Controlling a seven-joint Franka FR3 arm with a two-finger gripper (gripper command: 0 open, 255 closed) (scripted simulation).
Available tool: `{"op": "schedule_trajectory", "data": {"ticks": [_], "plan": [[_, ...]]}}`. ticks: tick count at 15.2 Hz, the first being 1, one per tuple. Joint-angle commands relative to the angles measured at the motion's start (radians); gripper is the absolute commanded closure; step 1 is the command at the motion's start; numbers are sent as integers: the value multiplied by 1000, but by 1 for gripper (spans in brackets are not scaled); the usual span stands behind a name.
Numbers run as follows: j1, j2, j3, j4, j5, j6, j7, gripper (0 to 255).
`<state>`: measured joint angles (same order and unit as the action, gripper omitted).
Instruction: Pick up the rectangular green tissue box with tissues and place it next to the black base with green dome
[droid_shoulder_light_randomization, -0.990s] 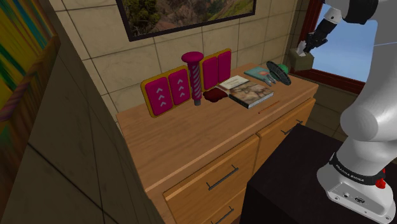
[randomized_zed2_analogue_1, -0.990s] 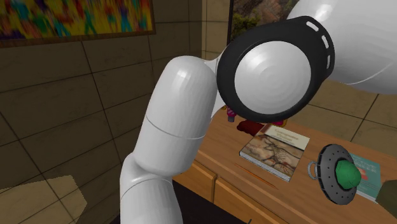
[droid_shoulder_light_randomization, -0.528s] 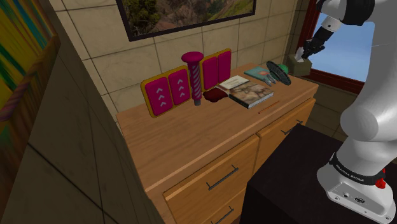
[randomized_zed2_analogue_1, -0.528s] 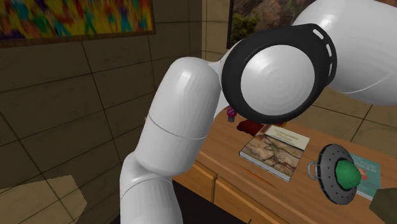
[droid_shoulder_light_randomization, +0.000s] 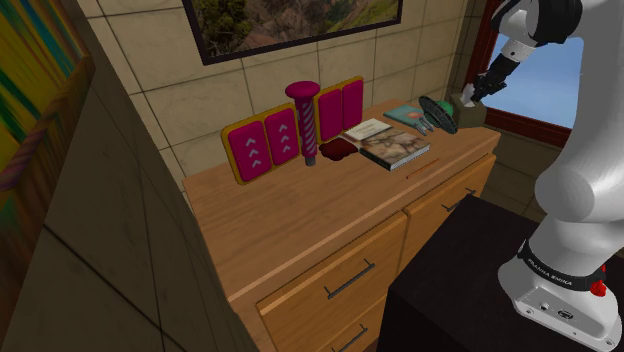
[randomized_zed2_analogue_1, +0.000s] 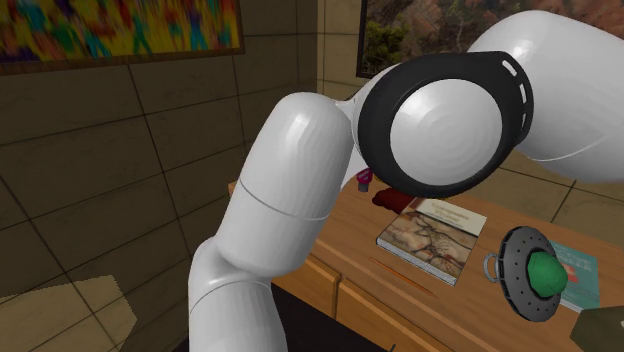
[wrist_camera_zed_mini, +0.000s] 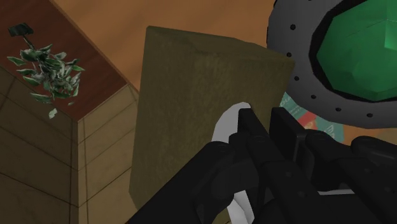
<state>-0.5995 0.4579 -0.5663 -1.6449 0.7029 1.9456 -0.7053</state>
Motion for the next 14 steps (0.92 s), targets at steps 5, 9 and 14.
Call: {"op": "schedule_trajectory", "data": {"ticks": [5, 9, 14], "plan": [[-1, 3, 1, -2, 3, 4, -4, 255], [-1, 3, 1, -2, 3, 4, -4, 0], [-6, -9, -6, 11, -8, -20, 3, 0]]}}
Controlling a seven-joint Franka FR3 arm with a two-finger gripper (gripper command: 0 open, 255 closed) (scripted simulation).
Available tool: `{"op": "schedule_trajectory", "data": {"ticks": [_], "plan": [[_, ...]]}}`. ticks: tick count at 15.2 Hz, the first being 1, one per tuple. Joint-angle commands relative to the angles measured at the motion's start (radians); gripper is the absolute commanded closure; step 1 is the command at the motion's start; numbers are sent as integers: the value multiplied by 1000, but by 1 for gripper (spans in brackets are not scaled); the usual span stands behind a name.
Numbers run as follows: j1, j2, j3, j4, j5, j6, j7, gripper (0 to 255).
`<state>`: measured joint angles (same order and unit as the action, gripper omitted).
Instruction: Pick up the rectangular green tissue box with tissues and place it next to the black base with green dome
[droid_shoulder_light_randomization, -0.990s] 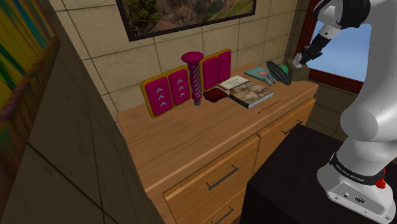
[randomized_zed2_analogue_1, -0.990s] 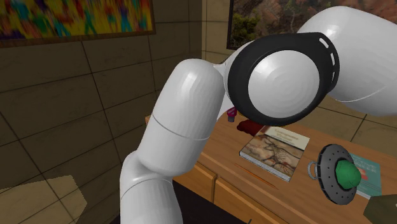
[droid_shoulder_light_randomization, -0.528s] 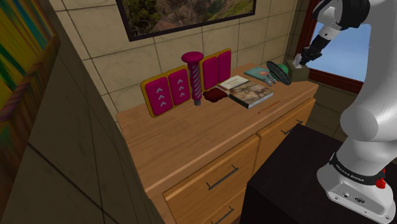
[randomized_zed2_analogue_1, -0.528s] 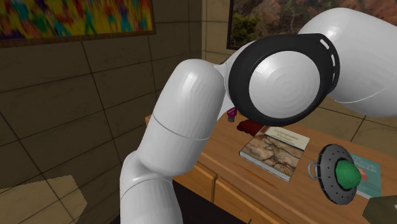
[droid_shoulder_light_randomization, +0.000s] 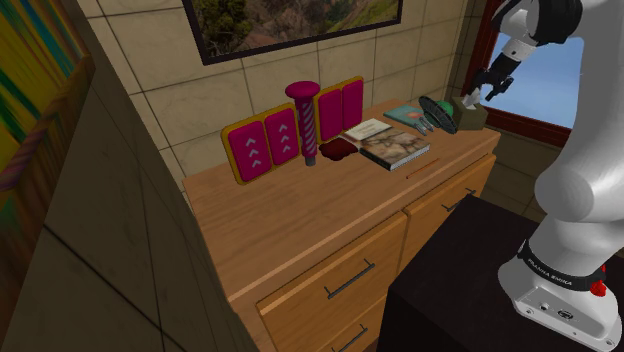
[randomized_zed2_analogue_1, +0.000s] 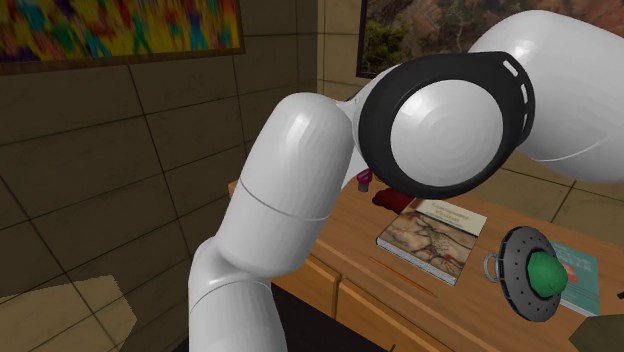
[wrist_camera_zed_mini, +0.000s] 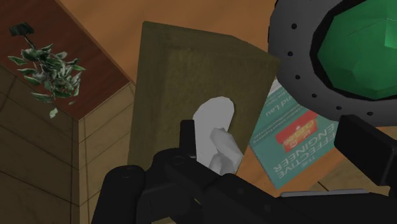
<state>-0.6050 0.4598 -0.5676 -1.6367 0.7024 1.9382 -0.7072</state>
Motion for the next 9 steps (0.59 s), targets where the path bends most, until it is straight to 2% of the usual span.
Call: {"op": "schedule_trajectory", "data": {"ticks": [1, 3, 9], "plan": [[-6, -22, -11, 18, -18, -37, 11, 0], [-16, -39, -22, 48, -35, -82, 22, 0], [-16, -38, -22, 48, -35, -82, 22, 0]]}}
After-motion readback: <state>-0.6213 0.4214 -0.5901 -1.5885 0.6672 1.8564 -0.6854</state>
